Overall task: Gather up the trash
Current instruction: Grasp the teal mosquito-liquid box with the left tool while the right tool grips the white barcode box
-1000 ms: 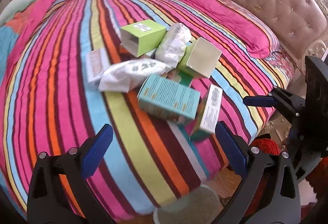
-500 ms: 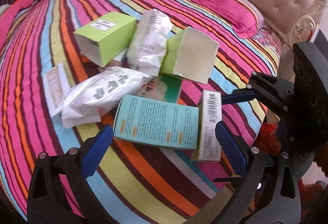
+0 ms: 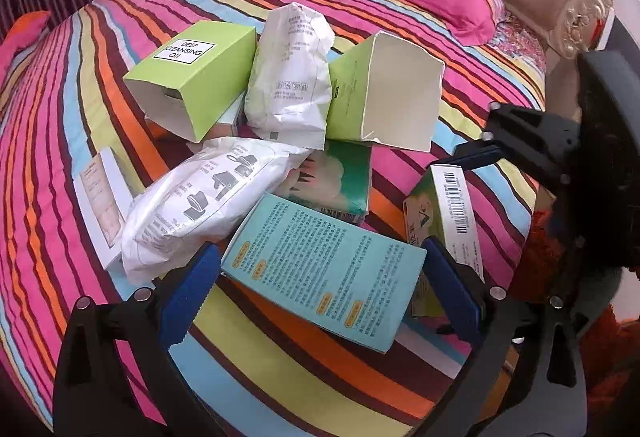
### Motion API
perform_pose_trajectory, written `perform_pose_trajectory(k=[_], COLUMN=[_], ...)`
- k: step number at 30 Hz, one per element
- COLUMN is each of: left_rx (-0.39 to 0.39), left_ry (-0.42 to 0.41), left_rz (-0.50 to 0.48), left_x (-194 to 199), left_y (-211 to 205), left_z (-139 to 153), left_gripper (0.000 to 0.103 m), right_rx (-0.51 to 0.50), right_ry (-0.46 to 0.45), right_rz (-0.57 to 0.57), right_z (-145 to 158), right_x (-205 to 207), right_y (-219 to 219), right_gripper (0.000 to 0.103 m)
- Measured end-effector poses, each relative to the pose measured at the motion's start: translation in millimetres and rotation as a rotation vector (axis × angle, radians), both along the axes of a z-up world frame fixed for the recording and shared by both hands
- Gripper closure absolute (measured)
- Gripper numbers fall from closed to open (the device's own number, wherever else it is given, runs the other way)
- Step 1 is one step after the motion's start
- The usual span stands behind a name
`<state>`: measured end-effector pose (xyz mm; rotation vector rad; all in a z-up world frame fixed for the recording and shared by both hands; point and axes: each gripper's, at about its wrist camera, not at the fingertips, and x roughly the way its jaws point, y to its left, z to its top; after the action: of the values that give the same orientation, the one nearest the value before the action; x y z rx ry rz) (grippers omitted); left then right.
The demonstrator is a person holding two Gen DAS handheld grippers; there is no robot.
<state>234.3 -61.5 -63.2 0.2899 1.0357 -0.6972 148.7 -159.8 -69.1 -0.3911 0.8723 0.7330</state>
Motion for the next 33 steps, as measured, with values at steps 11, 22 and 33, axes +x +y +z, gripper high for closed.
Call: perform_pose_trajectory(k=[11, 22, 33], left_rx=[-0.103, -0.159, -0.061], left_ry=[0.011, 0.119, 0.118], left_rz=[0.140, 0.562, 0.661], left_x=[-7, -23, -39], left_y=[14, 30, 43], left_z=[4, -5, -30], left_gripper=[0.006, 0.006, 0.049], right_rx=[0.102, 0.083, 0.086], right_ry=[0.099, 0.066, 0.061], right_rz=[-0.110, -0.176, -0.276], right_z=[-9, -10, -11], right_x=[16, 4, -2], right_y=[-18, -20, -29], right_gripper=[0.018, 0.018, 0.019])
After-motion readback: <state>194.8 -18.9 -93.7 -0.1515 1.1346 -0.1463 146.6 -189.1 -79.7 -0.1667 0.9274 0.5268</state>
